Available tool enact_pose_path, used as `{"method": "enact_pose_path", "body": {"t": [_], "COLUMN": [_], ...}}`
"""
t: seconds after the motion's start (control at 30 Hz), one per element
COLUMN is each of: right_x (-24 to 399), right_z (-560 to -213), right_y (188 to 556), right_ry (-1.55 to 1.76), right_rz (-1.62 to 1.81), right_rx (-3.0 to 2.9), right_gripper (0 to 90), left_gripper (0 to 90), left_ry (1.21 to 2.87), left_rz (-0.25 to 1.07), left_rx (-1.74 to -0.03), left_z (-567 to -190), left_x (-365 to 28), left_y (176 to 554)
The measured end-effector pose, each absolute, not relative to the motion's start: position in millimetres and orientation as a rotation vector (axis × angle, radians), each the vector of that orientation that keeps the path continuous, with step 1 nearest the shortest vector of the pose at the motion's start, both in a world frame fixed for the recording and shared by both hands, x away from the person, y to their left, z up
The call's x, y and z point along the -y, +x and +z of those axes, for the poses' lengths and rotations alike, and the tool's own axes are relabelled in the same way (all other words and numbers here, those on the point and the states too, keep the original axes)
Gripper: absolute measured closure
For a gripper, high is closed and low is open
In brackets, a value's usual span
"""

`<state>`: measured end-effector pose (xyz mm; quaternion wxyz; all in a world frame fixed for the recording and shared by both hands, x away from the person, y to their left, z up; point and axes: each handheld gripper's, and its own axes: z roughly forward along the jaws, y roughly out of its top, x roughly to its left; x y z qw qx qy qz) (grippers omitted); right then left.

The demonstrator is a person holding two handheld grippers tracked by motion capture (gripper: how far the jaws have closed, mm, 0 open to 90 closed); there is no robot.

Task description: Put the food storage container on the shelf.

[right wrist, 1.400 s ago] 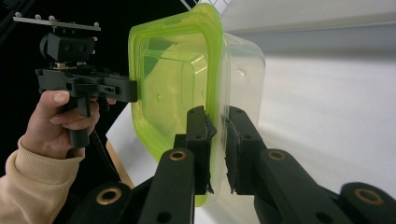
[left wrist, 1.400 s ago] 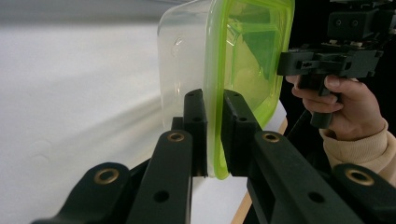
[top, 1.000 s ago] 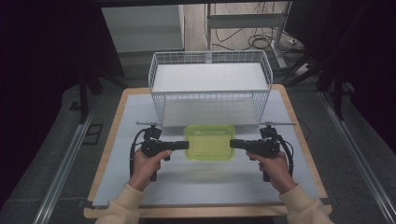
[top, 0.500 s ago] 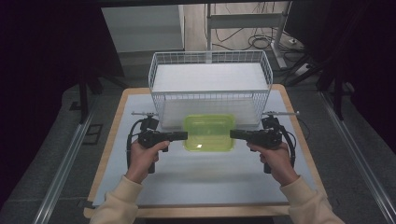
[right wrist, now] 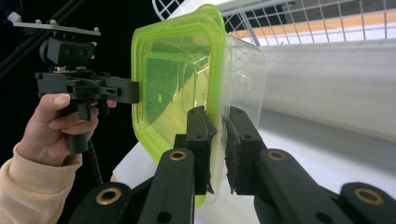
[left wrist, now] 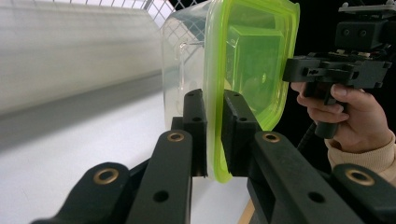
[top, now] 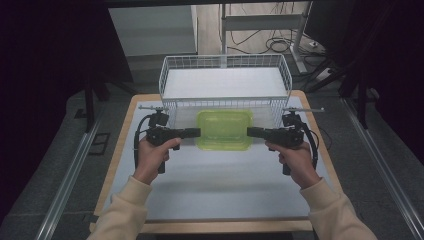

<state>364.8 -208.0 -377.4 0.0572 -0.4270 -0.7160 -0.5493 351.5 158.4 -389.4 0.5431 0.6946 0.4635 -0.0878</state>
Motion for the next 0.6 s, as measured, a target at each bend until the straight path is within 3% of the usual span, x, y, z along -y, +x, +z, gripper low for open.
{"method": "enact_pose_path", "body": {"t": [0.6], "right_x": [207.7], "right_z": [-345.5], "right_y": [383.5], "right_ry": [-1.303], "right_rz": [-1.72], "right_rx": [2.19], "right_gripper": [80.6], "left_gripper": [81.9], "left_ry": [1.649], "left_rz": [-0.171], "left_rx": [-1.075], "left_z": [-358.3], "left_x": [-157.4], "left_y": [375.4]}}
